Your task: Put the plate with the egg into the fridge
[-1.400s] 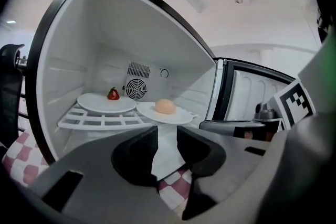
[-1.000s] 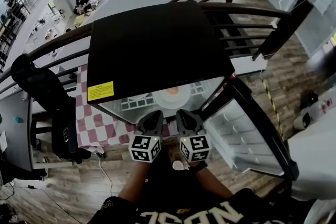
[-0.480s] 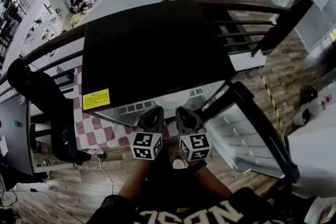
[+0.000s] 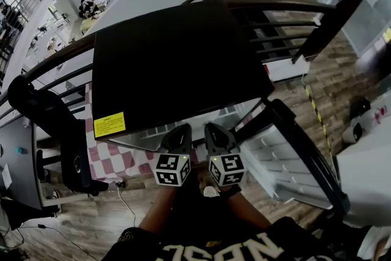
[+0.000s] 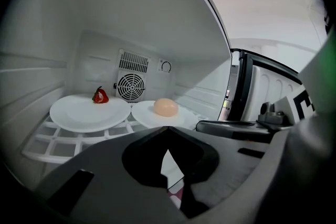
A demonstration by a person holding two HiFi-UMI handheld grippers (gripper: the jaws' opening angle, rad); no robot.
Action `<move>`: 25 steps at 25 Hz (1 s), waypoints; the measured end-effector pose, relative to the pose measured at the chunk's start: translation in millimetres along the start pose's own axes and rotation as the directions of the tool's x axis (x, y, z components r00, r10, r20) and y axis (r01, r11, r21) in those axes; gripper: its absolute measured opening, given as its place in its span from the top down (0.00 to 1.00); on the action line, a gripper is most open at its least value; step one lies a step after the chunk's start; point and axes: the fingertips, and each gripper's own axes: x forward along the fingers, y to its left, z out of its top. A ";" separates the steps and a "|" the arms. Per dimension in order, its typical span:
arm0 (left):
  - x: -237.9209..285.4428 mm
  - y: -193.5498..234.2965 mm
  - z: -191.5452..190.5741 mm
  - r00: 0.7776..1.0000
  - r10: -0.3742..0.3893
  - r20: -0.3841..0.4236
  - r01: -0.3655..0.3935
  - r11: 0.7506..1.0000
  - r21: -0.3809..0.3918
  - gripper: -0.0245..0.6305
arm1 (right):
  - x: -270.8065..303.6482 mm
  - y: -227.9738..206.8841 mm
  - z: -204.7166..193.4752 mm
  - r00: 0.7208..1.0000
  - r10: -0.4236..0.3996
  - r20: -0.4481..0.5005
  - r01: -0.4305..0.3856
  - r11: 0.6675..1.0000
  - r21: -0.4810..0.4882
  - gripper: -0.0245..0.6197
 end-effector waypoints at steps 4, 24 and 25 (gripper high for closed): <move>3.9 0.2 1.3 1.000 -0.002 -0.010 0.002 1.000 0.001 0.93 | 3.7 -3.0 1.1 1.000 -0.007 0.001 0.006 1.000 0.002 0.90; 17.5 -5.6 4.4 0.999 -0.031 -0.035 0.030 0.999 -0.025 0.93 | 19.7 -17.7 8.5 0.999 -0.033 0.001 0.033 0.999 0.012 0.90; 17.7 -6.0 4.7 0.999 -0.032 -0.034 0.031 0.999 -0.028 0.93 | 19.7 -18.8 9.1 0.999 -0.033 0.002 0.033 0.999 0.014 0.90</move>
